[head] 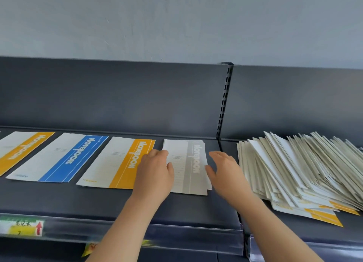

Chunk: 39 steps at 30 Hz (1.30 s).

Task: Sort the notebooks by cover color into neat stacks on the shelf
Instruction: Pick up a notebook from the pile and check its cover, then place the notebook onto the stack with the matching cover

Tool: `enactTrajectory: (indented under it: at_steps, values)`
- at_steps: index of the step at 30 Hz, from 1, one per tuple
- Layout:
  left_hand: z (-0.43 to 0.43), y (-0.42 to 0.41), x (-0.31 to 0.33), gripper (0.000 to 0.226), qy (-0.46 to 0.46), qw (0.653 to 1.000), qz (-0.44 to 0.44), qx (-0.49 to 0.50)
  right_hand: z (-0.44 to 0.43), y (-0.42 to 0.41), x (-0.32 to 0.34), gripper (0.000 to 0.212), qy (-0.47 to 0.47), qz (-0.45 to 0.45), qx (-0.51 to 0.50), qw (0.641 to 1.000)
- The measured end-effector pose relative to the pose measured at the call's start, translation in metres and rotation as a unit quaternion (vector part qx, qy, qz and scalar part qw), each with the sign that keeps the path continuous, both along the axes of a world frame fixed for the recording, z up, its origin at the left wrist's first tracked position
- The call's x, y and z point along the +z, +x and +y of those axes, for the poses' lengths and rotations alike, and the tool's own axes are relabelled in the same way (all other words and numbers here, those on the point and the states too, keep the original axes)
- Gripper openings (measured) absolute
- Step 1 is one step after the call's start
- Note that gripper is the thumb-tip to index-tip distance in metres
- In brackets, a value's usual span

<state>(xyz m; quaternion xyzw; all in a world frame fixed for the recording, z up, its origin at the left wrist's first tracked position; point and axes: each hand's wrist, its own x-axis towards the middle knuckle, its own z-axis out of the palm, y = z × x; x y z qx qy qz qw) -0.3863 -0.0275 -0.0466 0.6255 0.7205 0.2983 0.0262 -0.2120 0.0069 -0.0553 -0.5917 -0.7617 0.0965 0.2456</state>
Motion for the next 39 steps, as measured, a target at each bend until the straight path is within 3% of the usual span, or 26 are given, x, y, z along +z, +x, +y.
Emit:
enactTrajectory:
  at_steps: [10, 17, 24, 29, 34, 39]
  values:
    - [0.000, 0.083, 0.023, 0.031, 0.099, 0.989, -0.046, -0.098, -0.021, 0.086, 0.034, 0.024, 0.101, -0.004, -0.064, 0.993]
    - [0.012, 0.183, 0.026, 0.021, 0.105, 0.984, -0.051, -0.138, -0.022, 0.190, 0.041, 0.023, 0.109, -0.009, -0.115, 0.987]
    - [0.021, 0.295, 0.032, 0.027, 0.097, 0.980, -0.041, -0.167, -0.016, 0.315, 0.047, 0.030, 0.113, -0.029, -0.144, 0.983]
    - [0.023, 0.367, 0.032, 0.027, 0.093, 0.976, -0.049, -0.193, -0.017, 0.404, 0.036, 0.028, 0.062, -0.053, -0.207, 0.975]
    - [0.024, 0.418, 0.026, 0.027, 0.062, 0.974, -0.056, -0.210, -0.006, 0.477, 0.002, 0.034, -0.097, -0.126, -0.249, 0.955]
    - [0.025, 0.444, 0.023, 0.031, 0.015, 0.978, -0.054, -0.199, -0.010, 0.487, -0.012, 0.026, -0.118, -0.022, -0.146, 0.982]
